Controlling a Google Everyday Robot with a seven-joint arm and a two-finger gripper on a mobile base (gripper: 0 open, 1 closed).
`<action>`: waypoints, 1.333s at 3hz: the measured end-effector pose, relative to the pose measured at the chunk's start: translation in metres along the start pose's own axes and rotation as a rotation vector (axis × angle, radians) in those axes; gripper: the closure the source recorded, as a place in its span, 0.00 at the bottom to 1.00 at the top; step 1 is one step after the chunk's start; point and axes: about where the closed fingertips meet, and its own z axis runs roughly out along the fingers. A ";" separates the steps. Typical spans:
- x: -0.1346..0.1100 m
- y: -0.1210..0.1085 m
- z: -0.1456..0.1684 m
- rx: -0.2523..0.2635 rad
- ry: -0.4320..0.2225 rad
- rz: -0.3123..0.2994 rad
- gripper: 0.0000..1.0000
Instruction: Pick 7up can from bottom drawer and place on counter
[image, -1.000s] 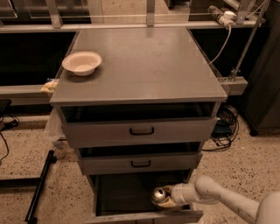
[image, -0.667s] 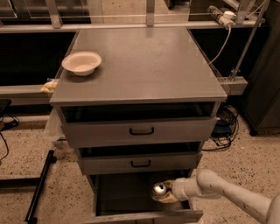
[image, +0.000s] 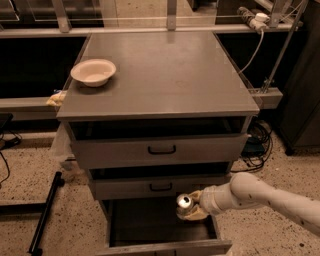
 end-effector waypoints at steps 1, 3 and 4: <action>-0.022 -0.016 -0.030 0.044 0.026 -0.038 1.00; -0.039 -0.017 -0.048 0.026 0.013 -0.034 1.00; -0.082 -0.018 -0.090 0.000 0.005 -0.019 1.00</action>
Offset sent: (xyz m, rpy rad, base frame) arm 0.0117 -0.0067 0.0377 -0.0359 -0.0501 -0.0036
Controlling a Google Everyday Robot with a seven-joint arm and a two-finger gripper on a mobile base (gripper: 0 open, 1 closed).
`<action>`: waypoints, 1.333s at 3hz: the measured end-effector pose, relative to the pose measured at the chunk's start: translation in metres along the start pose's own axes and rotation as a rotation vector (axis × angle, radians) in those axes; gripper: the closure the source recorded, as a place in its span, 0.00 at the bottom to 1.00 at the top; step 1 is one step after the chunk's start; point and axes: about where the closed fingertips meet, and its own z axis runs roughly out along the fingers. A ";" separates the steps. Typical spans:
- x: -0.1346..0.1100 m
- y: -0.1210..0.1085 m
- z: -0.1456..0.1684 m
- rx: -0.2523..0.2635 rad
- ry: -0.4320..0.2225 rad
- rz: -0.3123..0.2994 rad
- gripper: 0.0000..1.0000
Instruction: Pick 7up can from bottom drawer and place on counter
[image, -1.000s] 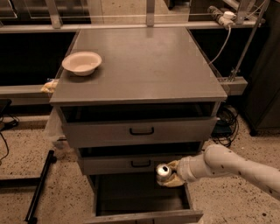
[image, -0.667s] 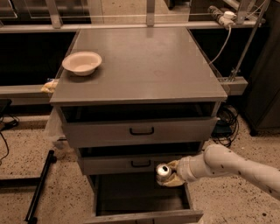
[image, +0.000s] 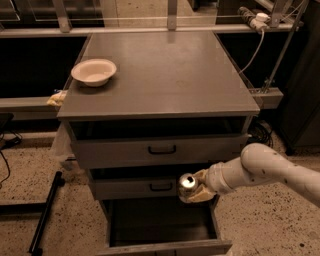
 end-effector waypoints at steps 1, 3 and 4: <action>-0.050 0.002 -0.060 -0.012 0.041 0.006 1.00; -0.119 0.009 -0.133 0.022 0.086 -0.034 1.00; -0.145 0.006 -0.157 0.014 0.085 -0.049 1.00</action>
Offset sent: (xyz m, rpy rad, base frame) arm -0.0294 0.0024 0.2884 -0.1379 -0.0734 -0.0165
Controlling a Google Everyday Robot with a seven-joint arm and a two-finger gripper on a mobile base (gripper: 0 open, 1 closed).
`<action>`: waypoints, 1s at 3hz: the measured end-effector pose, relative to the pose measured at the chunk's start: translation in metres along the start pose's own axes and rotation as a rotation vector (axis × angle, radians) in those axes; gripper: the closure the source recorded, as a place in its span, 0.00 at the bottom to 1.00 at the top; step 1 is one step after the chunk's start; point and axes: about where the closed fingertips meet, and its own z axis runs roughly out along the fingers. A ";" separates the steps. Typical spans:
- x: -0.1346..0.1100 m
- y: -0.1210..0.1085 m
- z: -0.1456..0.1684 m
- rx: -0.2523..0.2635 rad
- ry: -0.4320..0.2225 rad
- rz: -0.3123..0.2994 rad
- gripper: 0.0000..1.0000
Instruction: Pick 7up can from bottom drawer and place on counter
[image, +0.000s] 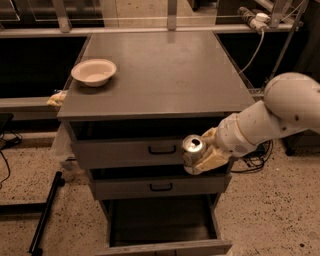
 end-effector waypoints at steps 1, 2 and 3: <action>-0.057 -0.001 -0.060 0.002 0.006 -0.041 1.00; -0.077 0.001 -0.084 -0.010 0.012 -0.066 1.00; -0.077 0.001 -0.085 -0.009 0.011 -0.065 1.00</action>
Offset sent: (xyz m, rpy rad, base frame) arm -0.0054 0.0099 0.0713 -0.0108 -0.0210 0.0259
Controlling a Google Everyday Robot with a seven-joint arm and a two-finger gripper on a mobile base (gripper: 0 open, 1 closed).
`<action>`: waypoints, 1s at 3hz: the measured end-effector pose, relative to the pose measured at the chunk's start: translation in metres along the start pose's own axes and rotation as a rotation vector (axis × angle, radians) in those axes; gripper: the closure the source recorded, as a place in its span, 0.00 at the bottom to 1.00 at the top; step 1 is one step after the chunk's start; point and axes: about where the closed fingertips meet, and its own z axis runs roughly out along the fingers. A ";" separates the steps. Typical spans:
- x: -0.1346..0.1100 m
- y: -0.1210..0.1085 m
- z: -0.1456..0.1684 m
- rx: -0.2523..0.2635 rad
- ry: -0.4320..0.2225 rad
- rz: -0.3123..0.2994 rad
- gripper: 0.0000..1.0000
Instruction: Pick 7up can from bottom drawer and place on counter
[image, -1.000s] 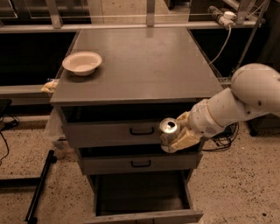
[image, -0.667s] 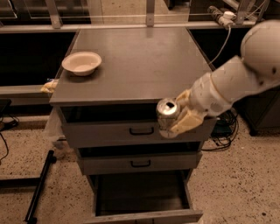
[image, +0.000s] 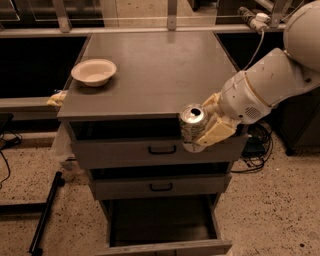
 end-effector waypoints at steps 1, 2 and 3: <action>0.003 -0.015 -0.003 0.025 -0.022 0.040 1.00; 0.010 -0.046 -0.009 0.050 -0.029 0.089 1.00; 0.012 -0.086 -0.014 0.075 -0.040 0.116 1.00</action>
Offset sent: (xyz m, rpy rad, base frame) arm 0.0885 -0.0375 0.0258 0.0733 -0.0046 -0.1744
